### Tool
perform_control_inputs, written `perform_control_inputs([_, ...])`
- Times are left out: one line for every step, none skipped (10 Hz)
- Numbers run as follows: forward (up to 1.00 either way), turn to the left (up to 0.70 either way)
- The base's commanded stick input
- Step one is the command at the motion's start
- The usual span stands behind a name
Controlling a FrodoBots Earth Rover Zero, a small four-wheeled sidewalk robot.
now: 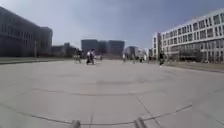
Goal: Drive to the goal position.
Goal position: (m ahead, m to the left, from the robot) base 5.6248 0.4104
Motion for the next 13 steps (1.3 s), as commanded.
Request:
perform_control_inputs([0.85, 0.01])
perform_control_inputs([0.85, 0.01])
perform_control_inputs([0.85, 0.01])
perform_control_inputs([0.85, 0.01])
perform_control_inputs([0.85, 0.01])
perform_control_inputs([0.85, 0.01])
perform_control_inputs([0.85, 0.01])
perform_control_inputs([0.85, 0.01])
perform_control_inputs([0.85, 0.01])
perform_control_inputs([0.85, 0.09])
perform_control_inputs([0.85, 0.24])
perform_control_inputs([0.85, 0.28])
perform_control_inputs([0.85, 0.01])
